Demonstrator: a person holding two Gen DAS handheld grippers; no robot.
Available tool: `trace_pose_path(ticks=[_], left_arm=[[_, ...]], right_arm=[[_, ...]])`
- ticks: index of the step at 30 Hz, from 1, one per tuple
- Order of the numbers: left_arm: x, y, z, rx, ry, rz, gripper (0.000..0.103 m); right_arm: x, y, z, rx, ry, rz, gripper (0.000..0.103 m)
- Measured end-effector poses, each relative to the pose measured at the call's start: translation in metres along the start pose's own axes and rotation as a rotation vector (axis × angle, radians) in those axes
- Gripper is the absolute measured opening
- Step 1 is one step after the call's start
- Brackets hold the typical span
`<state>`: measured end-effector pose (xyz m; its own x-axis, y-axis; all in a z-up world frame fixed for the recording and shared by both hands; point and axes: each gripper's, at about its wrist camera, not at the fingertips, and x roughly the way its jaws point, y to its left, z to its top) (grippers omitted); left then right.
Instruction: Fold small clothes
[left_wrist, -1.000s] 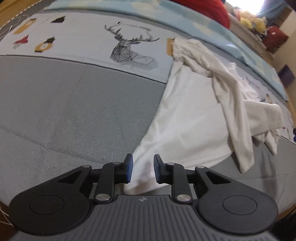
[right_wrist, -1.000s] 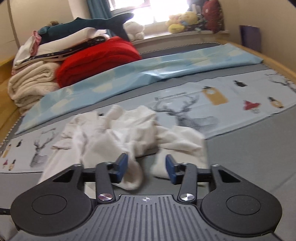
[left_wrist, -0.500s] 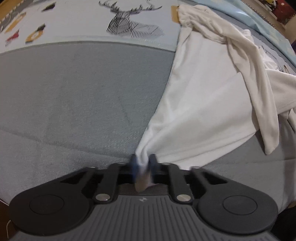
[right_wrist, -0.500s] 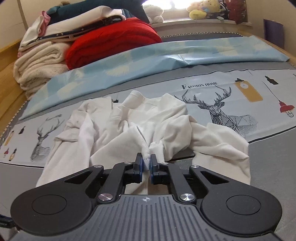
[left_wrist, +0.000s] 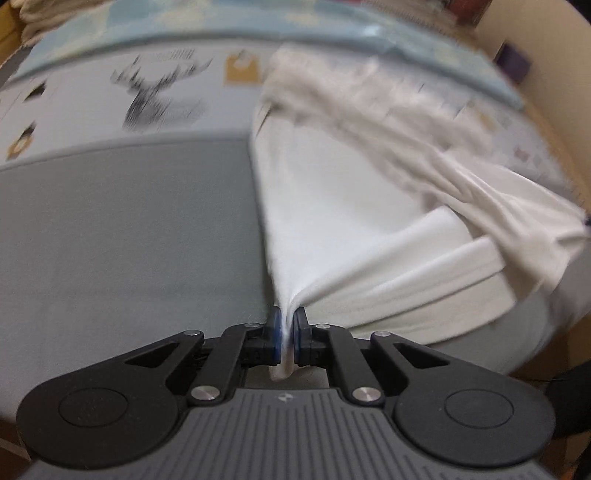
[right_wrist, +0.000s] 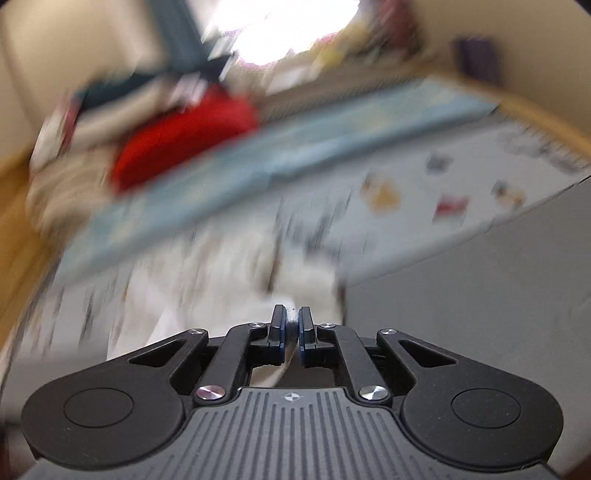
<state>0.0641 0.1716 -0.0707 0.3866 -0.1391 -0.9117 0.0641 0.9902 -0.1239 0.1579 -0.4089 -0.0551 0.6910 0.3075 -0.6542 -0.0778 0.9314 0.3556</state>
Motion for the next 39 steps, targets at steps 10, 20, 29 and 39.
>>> trace_pose_path(ticks=[10, 20, 29, 39], left_arm=[[0.014, 0.000, -0.040, 0.127, 0.119, 0.037, 0.007], [0.023, -0.018, -0.027, 0.132, 0.155, 0.047, 0.012], [0.014, -0.012, -0.007, 0.040, 0.066, 0.084, 0.033], [0.010, -0.010, 0.004, -0.017, 0.051, 0.059, 0.036]], right_arm=[[0.047, 0.011, -0.088, -0.452, 0.507, -0.028, 0.006], [0.059, 0.010, -0.089, -0.488, 0.532, -0.147, 0.007], [0.037, 0.008, -0.053, -0.353, 0.252, -0.141, 0.011], [0.061, 0.072, -0.063, -0.475, 0.319, 0.039, 0.016]])
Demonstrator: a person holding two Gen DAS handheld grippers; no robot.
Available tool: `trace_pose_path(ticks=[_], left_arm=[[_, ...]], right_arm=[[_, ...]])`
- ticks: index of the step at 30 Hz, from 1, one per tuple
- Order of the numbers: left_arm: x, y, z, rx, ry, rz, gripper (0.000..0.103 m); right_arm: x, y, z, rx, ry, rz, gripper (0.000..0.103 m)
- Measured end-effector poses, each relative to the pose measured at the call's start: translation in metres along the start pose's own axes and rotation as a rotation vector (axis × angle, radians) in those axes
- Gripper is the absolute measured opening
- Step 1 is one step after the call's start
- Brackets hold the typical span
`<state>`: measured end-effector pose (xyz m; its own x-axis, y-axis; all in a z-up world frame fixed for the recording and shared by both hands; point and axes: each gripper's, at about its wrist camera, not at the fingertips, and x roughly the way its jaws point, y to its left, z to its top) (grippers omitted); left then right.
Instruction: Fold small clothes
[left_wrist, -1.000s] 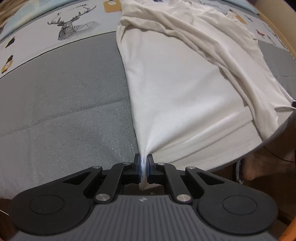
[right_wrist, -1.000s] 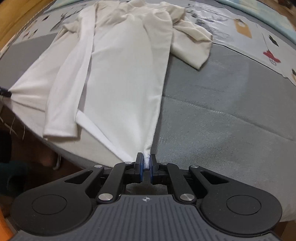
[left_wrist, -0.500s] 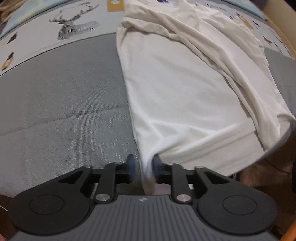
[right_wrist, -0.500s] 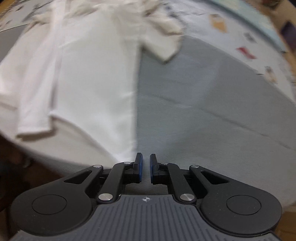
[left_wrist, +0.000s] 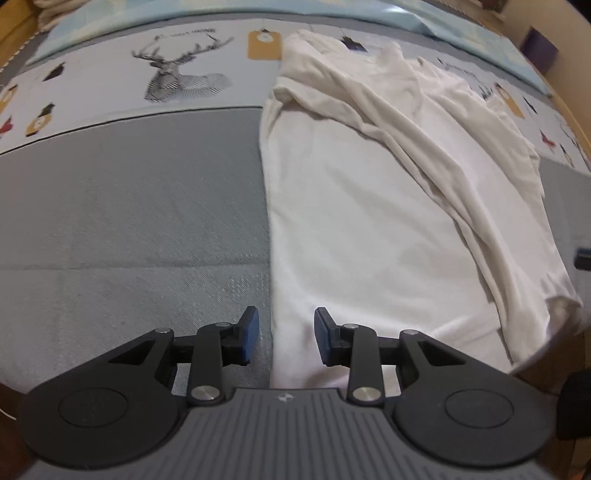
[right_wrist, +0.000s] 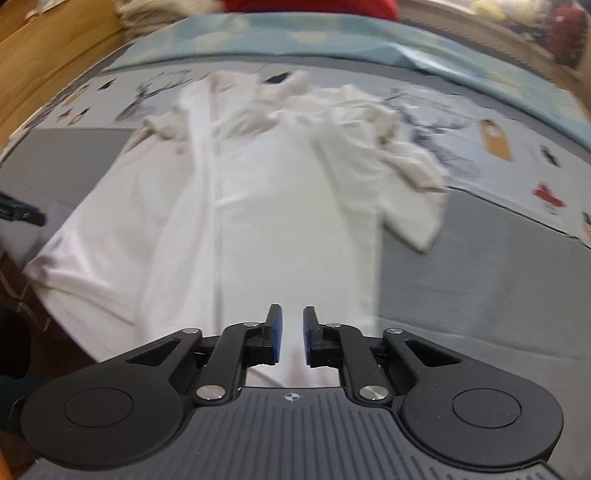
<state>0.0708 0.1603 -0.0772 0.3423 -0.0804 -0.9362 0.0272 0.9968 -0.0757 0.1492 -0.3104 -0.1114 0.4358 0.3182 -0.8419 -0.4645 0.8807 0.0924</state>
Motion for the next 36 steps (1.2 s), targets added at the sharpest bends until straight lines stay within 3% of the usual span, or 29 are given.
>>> trace_pose_path(ticks=[4, 7, 12, 16, 20, 22, 24, 26, 28, 32, 36], left_arm=[[0.008, -0.008, -0.007, 0.062, 0.040, -0.033, 0.036], [0.013, -0.018, -0.011, 0.113, 0.057, -0.031, 0.036], [0.015, -0.042, -0.014, 0.196, 0.056, -0.119, 0.036], [0.025, -0.063, -0.019, 0.269, 0.073, -0.175, 0.036], [0.043, -0.086, -0.025, 0.351, 0.116, -0.191, 0.036], [0.050, -0.095, -0.026, 0.392, 0.142, -0.193, 0.036], [0.055, -0.099, -0.028, 0.413, 0.166, -0.203, 0.037], [0.058, -0.102, -0.028, 0.432, 0.168, -0.195, 0.037], [0.059, -0.101, -0.026, 0.425, 0.164, -0.199, 0.037], [0.061, -0.102, -0.025, 0.425, 0.156, -0.192, 0.037], [0.063, -0.109, -0.028, 0.464, 0.153, -0.175, 0.037]], right_arm=[[0.014, 0.026, 0.004, -0.076, 0.045, 0.035, 0.023], [0.028, 0.037, 0.002, -0.126, 0.098, 0.014, 0.026], [0.044, 0.045, -0.002, -0.143, 0.170, 0.054, 0.028], [0.050, 0.051, -0.008, -0.110, 0.226, 0.151, 0.051], [0.054, 0.072, -0.017, -0.210, 0.265, 0.156, 0.051], [0.051, 0.076, -0.017, -0.196, 0.292, 0.237, 0.044], [0.041, 0.082, -0.017, -0.180, 0.323, 0.426, 0.043], [0.031, 0.092, -0.020, -0.235, 0.312, 0.485, 0.041], [0.026, 0.096, -0.021, -0.270, 0.270, 0.407, 0.042], [0.027, 0.077, -0.010, -0.165, 0.202, 0.290, 0.042], [0.035, 0.074, -0.009, -0.138, 0.210, 0.218, 0.042]])
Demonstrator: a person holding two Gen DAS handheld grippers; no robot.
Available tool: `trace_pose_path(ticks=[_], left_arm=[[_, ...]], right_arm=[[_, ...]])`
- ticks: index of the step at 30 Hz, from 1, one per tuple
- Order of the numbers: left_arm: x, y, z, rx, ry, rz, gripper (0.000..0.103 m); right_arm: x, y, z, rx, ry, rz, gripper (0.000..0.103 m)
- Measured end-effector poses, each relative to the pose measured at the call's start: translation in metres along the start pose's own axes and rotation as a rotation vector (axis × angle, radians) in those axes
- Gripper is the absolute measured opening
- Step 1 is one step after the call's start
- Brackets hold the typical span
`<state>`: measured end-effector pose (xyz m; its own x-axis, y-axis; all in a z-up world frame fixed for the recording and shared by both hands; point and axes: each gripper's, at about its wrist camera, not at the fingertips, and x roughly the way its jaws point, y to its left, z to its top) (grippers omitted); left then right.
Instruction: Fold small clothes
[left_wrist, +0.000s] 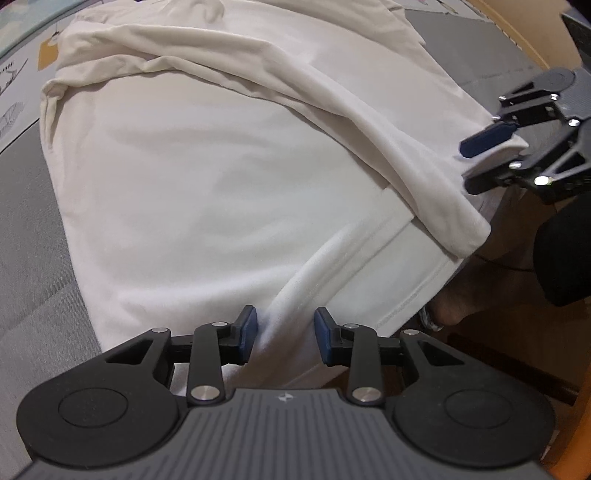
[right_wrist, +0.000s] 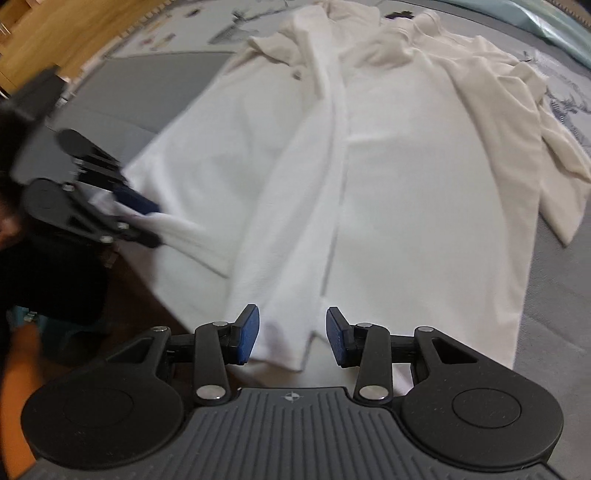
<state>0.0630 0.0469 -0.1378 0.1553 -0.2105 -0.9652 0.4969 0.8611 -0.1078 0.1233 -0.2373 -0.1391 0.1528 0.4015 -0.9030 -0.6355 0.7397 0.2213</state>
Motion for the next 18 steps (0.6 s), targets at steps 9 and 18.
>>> trace_pose_path(ticks=[9, 18], left_arm=[[-0.005, 0.003, -0.005, 0.021, -0.018, 0.028, 0.020], [-0.008, 0.012, -0.007, -0.009, -0.017, 0.011, 0.018]], right_arm=[[0.014, 0.011, 0.021, -0.047, -0.042, 0.067, 0.001], [-0.031, -0.027, 0.043, 0.194, -0.429, -0.268, 0.002]])
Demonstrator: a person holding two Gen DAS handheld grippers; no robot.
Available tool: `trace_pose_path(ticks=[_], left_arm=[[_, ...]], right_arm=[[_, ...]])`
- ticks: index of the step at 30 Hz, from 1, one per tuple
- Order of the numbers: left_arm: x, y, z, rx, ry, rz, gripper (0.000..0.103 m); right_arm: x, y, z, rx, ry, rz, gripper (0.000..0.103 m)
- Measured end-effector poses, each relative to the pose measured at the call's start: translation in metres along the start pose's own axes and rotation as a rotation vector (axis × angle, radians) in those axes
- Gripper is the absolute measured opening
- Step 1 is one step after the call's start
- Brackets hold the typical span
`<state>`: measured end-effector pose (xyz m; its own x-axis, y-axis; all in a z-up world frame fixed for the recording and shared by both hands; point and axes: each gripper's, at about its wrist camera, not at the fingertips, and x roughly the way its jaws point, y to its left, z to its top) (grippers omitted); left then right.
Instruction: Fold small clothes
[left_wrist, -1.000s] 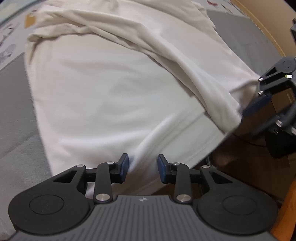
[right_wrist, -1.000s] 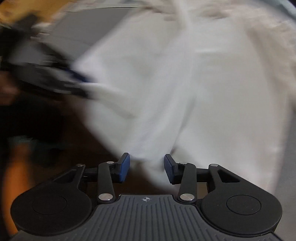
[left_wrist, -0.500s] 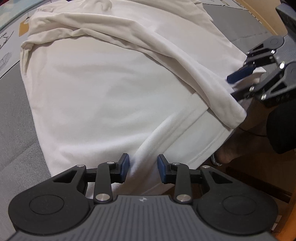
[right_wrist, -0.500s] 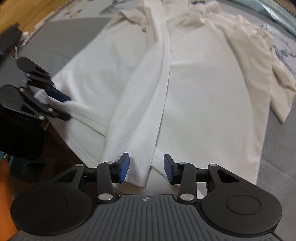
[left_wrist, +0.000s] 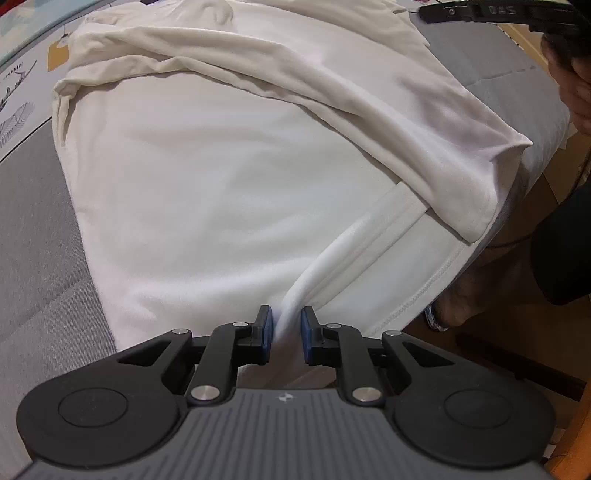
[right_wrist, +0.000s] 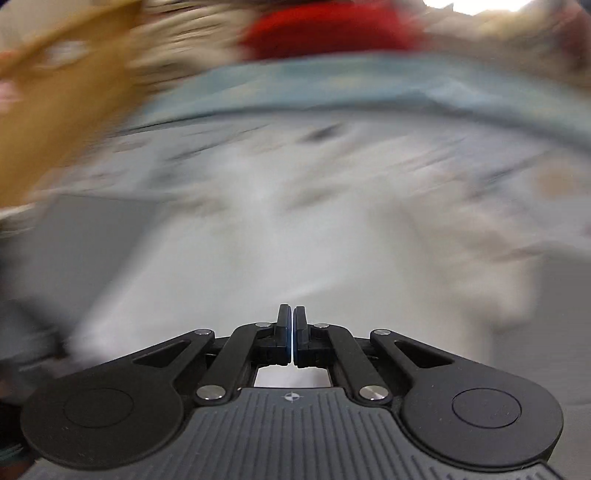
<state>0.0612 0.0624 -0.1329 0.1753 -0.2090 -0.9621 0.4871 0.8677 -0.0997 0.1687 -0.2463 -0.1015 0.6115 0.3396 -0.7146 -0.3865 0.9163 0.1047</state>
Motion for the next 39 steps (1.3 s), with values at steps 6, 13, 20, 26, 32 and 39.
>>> trace_pose_path(ticks=[6, 13, 20, 26, 32, 39], left_arm=[[-0.002, 0.000, 0.002, 0.007, -0.016, 0.002, 0.019], [-0.009, -0.008, 0.008, 0.030, -0.071, -0.054, 0.019], [-0.001, -0.026, 0.011, 0.110, -0.060, -0.022, 0.022], [-0.013, -0.027, 0.019, 0.067, -0.154, -0.056, 0.022], [-0.008, -0.047, 0.018, 0.144, -0.150, -0.093, 0.022], [0.017, -0.054, 0.021, 0.201, -0.075, -0.036, 0.025]], right_arm=[[0.012, -0.018, -0.016, 0.027, 0.201, 0.101, 0.026], [0.016, -0.015, -0.061, -0.099, 0.488, 0.262, 0.028], [-0.001, 0.005, -0.084, -0.254, 0.548, 0.358, 0.028], [-0.007, -0.002, -0.059, -0.121, 0.418, 0.355, 0.033], [0.014, 0.010, -0.063, -0.169, 0.423, 0.280, 0.038], [0.018, 0.017, -0.056, -0.216, 0.393, 0.214, 0.037]])
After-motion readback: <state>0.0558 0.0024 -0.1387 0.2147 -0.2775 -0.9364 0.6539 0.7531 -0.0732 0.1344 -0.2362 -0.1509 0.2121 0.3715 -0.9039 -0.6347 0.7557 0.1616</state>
